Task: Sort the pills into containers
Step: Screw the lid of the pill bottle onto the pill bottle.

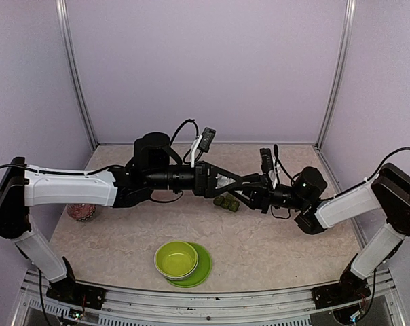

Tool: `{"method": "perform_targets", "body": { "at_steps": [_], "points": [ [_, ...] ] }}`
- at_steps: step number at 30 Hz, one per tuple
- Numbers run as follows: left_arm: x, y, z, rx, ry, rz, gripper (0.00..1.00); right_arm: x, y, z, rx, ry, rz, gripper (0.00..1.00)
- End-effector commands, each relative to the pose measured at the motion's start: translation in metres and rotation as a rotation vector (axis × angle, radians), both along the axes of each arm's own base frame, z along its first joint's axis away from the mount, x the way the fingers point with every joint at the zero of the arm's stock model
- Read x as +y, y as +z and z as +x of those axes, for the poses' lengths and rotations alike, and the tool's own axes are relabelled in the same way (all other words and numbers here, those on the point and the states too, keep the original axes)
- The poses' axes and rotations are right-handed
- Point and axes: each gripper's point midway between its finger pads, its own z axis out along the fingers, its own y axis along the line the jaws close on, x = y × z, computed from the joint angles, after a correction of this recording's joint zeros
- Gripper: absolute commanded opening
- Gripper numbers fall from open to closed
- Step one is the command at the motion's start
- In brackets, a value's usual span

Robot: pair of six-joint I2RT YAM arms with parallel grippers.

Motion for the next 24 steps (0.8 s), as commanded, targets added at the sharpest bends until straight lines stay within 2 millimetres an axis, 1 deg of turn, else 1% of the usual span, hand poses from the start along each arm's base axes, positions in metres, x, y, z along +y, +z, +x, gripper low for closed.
{"method": "perform_targets", "body": {
  "at_steps": [1, 12, 19, 24],
  "points": [
    [-0.006, 0.017, -0.010, -0.040, -0.050, -0.041, 0.99, 0.007, 0.002, -0.001, 0.002, 0.012, 0.012, 0.17],
    [-0.007, 0.019, -0.011, -0.043, -0.054, -0.051, 0.99, 0.010, 0.001, -0.003, 0.006, 0.030, 0.018, 0.17],
    [-0.006, 0.020, -0.010, -0.052, -0.047, -0.057, 0.99, 0.017, -0.002, -0.006, 0.012, 0.065, 0.015, 0.17],
    [0.002, 0.022, -0.006, -0.070, -0.004, -0.053, 0.99, 0.014, 0.006, -0.013, -0.019, 0.071, 0.028, 0.17]
  ]
}}
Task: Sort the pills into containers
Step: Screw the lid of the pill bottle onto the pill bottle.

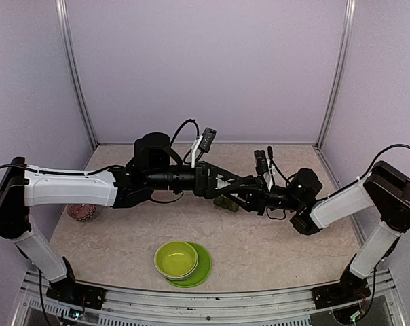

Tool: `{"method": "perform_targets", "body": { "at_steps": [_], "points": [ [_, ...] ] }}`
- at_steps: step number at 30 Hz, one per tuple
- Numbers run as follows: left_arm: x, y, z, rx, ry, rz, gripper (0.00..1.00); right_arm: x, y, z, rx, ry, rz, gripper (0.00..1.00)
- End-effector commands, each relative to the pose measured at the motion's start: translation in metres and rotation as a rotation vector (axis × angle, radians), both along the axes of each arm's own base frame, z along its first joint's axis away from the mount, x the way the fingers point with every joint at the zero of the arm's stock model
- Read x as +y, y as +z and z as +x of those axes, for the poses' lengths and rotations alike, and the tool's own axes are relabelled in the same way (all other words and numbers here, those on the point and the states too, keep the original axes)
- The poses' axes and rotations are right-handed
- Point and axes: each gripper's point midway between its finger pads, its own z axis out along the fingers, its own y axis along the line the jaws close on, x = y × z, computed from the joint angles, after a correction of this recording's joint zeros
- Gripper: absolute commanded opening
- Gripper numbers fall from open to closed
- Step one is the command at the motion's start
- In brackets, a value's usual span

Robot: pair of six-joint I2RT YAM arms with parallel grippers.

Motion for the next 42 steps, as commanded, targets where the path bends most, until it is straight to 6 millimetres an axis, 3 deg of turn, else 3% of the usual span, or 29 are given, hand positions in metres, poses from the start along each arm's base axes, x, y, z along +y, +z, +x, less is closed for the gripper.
{"method": "perform_targets", "body": {
  "at_steps": [1, 11, 19, 42],
  "points": [
    [0.005, 0.023, -0.002, -0.068, 0.015, -0.051, 0.99, 0.000, 0.013, -0.007, -0.036, 0.014, 0.022, 0.17],
    [0.015, 0.016, 0.004, -0.042, 0.064, 0.010, 0.99, -0.013, 0.027, 0.000, -0.119, -0.125, -0.025, 0.17],
    [0.016, 0.018, -0.004, -0.037, 0.036, 0.007, 0.99, -0.017, 0.022, 0.017, -0.113, -0.232, -0.082, 0.17],
    [0.003, 0.030, -0.016, -0.049, -0.049, -0.065, 0.99, 0.007, 0.003, 0.006, -0.074, -0.088, -0.092, 0.17]
  ]
}}
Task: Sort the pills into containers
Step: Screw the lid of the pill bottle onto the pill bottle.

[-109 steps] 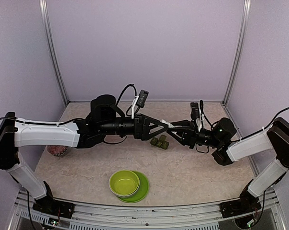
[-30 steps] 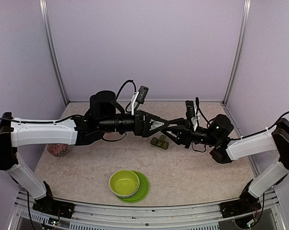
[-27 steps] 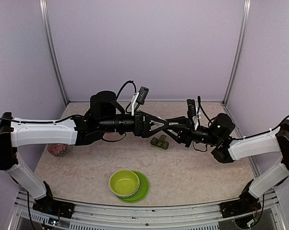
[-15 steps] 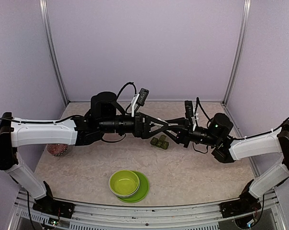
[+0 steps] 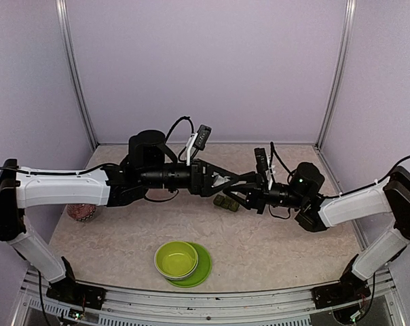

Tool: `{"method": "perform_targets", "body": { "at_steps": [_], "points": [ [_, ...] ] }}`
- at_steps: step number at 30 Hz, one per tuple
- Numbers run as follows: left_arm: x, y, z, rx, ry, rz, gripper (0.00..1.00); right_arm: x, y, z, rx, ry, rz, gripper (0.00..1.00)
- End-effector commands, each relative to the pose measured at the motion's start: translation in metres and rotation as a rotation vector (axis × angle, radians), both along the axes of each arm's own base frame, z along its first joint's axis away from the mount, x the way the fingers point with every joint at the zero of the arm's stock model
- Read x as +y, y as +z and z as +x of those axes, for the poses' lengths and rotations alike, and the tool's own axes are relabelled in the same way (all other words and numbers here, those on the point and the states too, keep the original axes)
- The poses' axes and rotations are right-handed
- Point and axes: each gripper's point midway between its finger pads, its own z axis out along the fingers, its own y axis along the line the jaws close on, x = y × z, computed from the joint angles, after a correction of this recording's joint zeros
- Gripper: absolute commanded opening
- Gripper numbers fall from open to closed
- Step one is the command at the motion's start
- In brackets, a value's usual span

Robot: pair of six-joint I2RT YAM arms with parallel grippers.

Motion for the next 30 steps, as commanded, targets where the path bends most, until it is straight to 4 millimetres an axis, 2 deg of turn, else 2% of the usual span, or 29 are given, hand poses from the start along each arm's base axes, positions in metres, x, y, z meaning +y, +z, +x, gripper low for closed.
{"method": "perform_targets", "body": {
  "at_steps": [1, 6, 11, 16, 20, 25, 30],
  "points": [
    [-0.008, 0.024, -0.017, -0.044, -0.090, -0.090, 0.99, 0.010, -0.007, 0.003, 0.037, 0.017, -0.011, 0.17],
    [-0.007, 0.029, -0.016, -0.056, -0.085, -0.098, 0.99, 0.012, -0.006, -0.001, 0.040, 0.038, -0.002, 0.17],
    [0.000, 0.029, -0.004, -0.071, -0.007, -0.064, 0.99, 0.008, 0.003, -0.004, 0.007, 0.028, -0.001, 0.17],
    [0.010, 0.021, 0.006, -0.056, 0.039, -0.020, 0.99, -0.001, 0.015, -0.002, -0.043, -0.035, -0.013, 0.17],
    [0.009, 0.011, 0.005, -0.035, 0.032, 0.008, 0.99, -0.007, 0.022, 0.001, -0.073, -0.084, -0.020, 0.17],
    [0.010, 0.006, 0.002, -0.026, 0.025, 0.012, 0.99, -0.011, 0.020, 0.014, -0.062, -0.165, -0.042, 0.17],
    [0.007, 0.012, -0.005, -0.041, -0.012, -0.014, 0.99, -0.011, 0.011, 0.023, -0.043, -0.206, -0.069, 0.17]
  ]
}}
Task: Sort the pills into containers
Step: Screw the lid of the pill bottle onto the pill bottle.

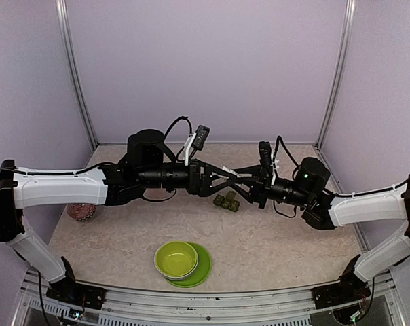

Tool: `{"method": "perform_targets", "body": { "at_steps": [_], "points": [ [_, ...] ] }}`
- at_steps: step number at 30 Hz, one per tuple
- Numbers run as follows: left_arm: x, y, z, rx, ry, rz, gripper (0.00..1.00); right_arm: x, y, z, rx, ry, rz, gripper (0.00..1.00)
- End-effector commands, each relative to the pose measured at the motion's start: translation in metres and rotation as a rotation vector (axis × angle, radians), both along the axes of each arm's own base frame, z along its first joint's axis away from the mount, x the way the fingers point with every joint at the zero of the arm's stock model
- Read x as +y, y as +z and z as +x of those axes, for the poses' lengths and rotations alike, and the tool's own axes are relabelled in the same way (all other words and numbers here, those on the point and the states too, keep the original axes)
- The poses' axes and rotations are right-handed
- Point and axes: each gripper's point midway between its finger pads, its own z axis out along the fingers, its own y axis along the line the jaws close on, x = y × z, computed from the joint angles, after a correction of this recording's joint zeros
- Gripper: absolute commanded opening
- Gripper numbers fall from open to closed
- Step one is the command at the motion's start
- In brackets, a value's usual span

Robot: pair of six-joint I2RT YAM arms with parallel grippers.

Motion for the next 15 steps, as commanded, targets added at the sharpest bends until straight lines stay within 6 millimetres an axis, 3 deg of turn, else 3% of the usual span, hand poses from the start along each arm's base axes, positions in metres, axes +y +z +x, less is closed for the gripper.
{"method": "perform_targets", "body": {
  "at_steps": [1, 15],
  "points": [
    [0.001, 0.015, -0.010, -0.041, -0.038, -0.043, 0.99, 0.001, -0.006, 0.010, 0.012, -0.055, -0.032, 0.17],
    [-0.005, 0.029, -0.019, -0.068, -0.105, -0.099, 0.99, 0.019, -0.023, -0.007, 0.041, 0.092, -0.052, 0.17]
  ]
}}
